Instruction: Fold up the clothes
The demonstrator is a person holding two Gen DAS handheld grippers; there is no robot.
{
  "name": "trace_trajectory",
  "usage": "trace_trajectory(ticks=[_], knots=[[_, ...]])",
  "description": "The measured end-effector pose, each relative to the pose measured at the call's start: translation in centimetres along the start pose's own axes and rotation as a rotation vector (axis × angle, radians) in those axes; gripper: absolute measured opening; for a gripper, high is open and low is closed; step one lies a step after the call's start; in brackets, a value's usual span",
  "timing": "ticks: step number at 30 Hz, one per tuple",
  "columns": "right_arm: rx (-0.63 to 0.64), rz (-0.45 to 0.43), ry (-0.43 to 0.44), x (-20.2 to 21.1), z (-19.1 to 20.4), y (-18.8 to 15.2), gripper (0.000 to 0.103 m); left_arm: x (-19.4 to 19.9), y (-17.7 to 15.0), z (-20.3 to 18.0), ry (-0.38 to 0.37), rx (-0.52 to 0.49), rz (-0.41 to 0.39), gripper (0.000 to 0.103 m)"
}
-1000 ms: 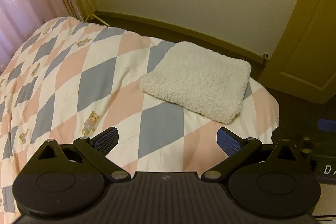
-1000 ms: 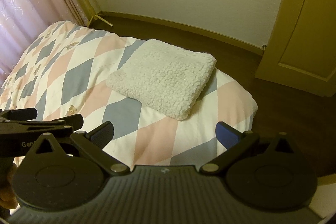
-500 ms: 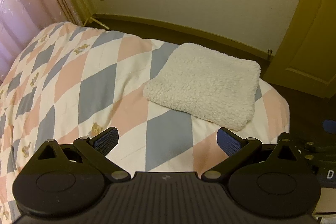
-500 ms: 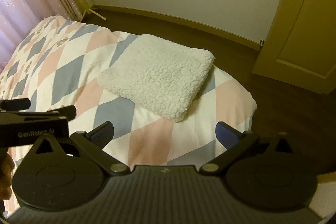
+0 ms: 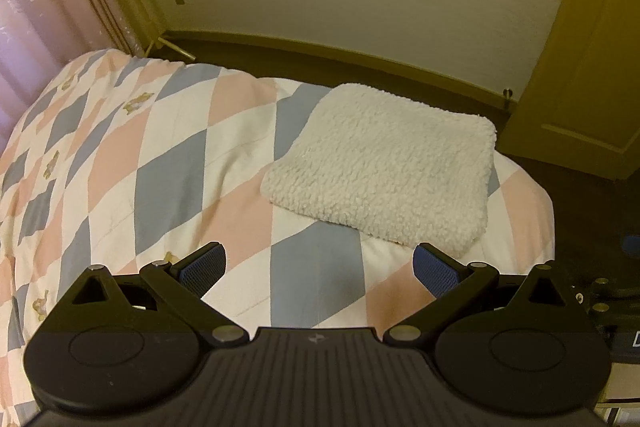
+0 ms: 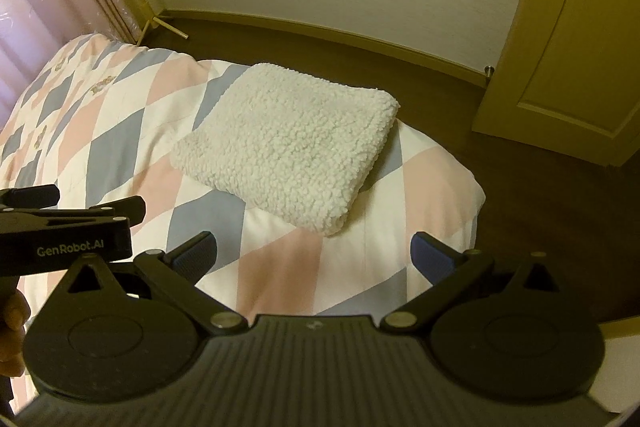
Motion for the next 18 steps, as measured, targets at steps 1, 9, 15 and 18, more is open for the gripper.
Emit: trace_trajectory(ticks=[1, 9, 15, 18], knots=[[0.0, 0.0, 0.0, -0.1, 0.0, 0.1, 0.102, -0.1, 0.1, 0.0, -0.001, 0.0, -0.001, 0.103], [-0.006, 0.002, -0.009, -0.6, -0.3, 0.6, 0.102, -1.0, 0.5, -0.3, -0.011, -0.02, 0.002, 0.103], [-0.02, 0.01, -0.021, -0.8, -1.1, 0.4, 0.102, -1.6, 0.7, -1.2, -0.023, -0.036, 0.009, 0.103], [-0.027, 0.014, -0.026, -0.9, -1.5, 0.3, 0.102, -1.9, 0.7, -1.6, -0.026, -0.041, 0.017, 0.103]])
Point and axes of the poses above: each gripper's, at about its wrist camera, not at the fingertips, and x roughly against the way its jaws point, z to its left, y to its top, the point moved 4 cm from there along -x, roughly the way its jaws point, and after that the axes turned 6 degrees about x, right-handed, at the moved point
